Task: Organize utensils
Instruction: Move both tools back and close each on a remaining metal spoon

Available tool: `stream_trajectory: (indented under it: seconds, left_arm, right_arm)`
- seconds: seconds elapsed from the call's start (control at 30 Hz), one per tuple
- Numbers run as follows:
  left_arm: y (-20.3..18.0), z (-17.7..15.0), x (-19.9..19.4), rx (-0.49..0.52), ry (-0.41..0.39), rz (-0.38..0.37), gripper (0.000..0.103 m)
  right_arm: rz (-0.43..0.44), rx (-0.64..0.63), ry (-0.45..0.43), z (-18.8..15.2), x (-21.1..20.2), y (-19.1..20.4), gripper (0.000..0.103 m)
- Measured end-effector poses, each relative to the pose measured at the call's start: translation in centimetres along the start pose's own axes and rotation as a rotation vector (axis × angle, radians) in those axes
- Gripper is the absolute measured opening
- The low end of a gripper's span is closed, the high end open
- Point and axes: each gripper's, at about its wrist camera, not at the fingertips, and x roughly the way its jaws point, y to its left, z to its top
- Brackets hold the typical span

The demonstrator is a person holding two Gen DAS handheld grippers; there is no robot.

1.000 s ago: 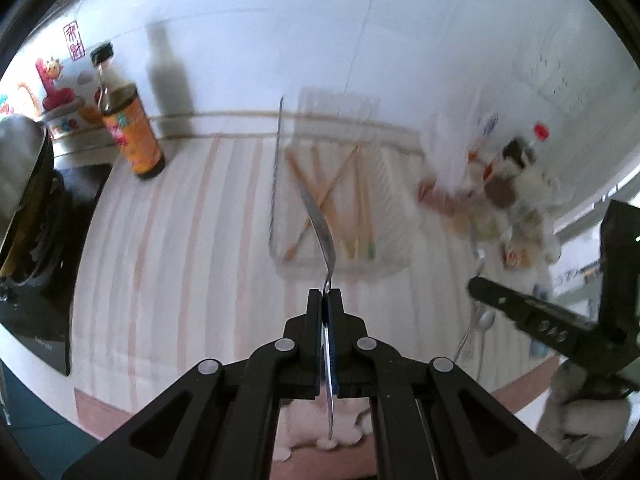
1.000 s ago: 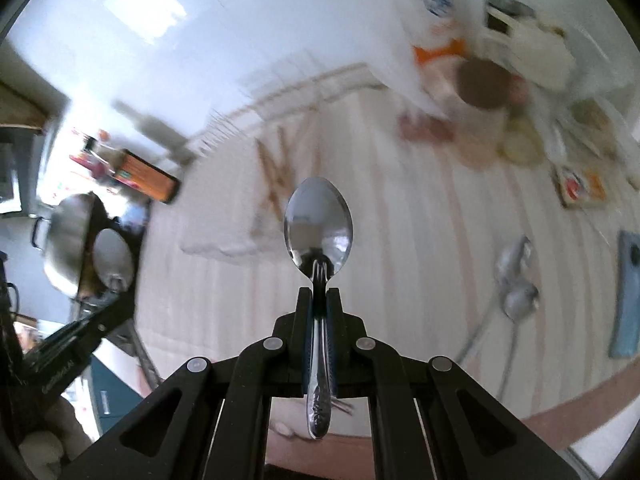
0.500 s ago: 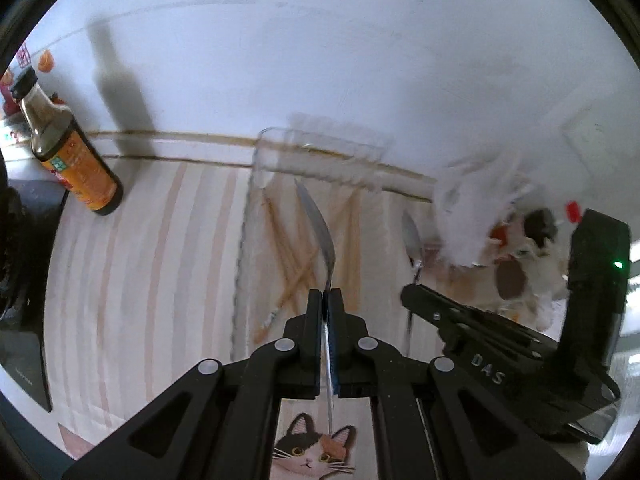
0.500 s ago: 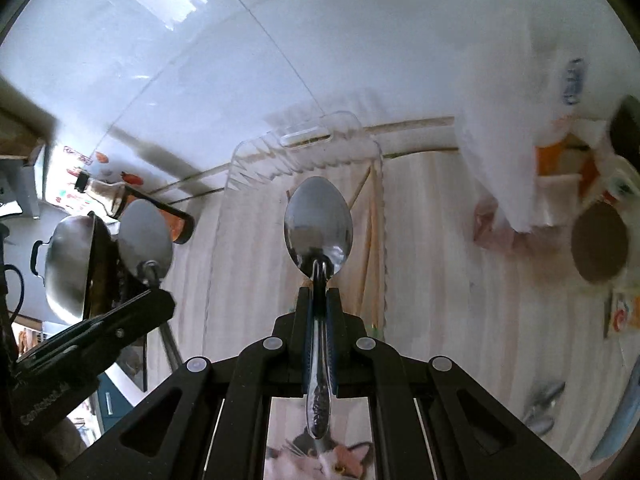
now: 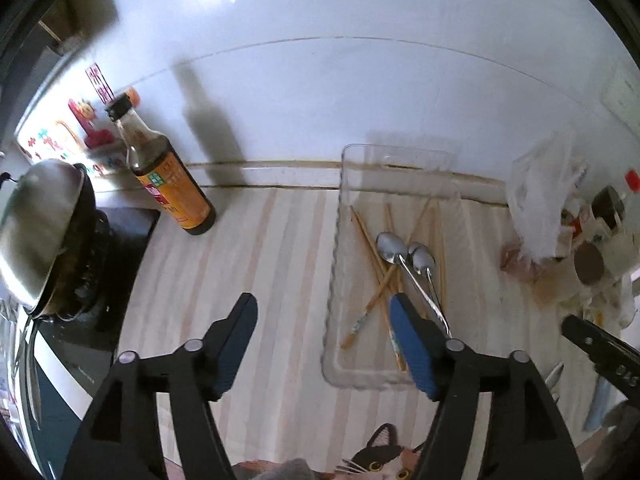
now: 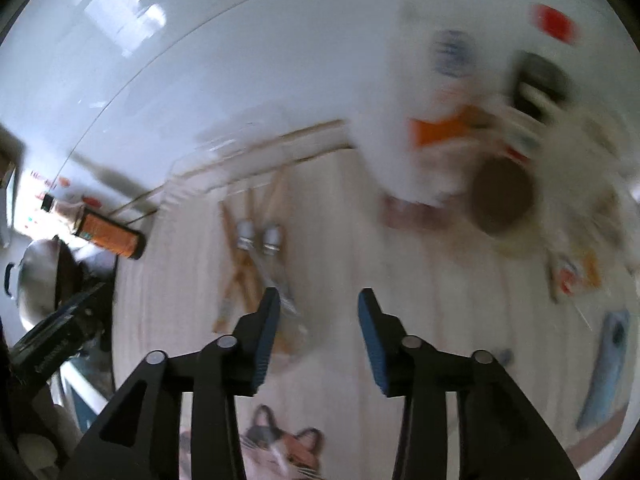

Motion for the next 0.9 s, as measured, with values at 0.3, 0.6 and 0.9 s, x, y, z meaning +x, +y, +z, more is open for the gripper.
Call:
stream_trajectory:
  seconds: [0.3, 0.6, 0.9]
  left_arm:
    - [-5.1, -5.4, 0.5, 0.074, -0.012, -0.024, 0.103]
    - [-10.2, -10.8, 3.8, 0.198, 0.112, 0.021, 0.103]
    - [-13.6, -12.1, 3.8, 0.297, 0.111, 0.022, 0.103]
  right_arm:
    - [-0.143, 0.131, -0.079, -6.7, -4.1, -8.9, 0.063]
    - [-0.208, 0.176, 0.110, -12.4, 0.9, -14.8, 0.061]
    - [-0.351, 0.031, 0.116, -14.6, 4.4, -13.8, 0.003]
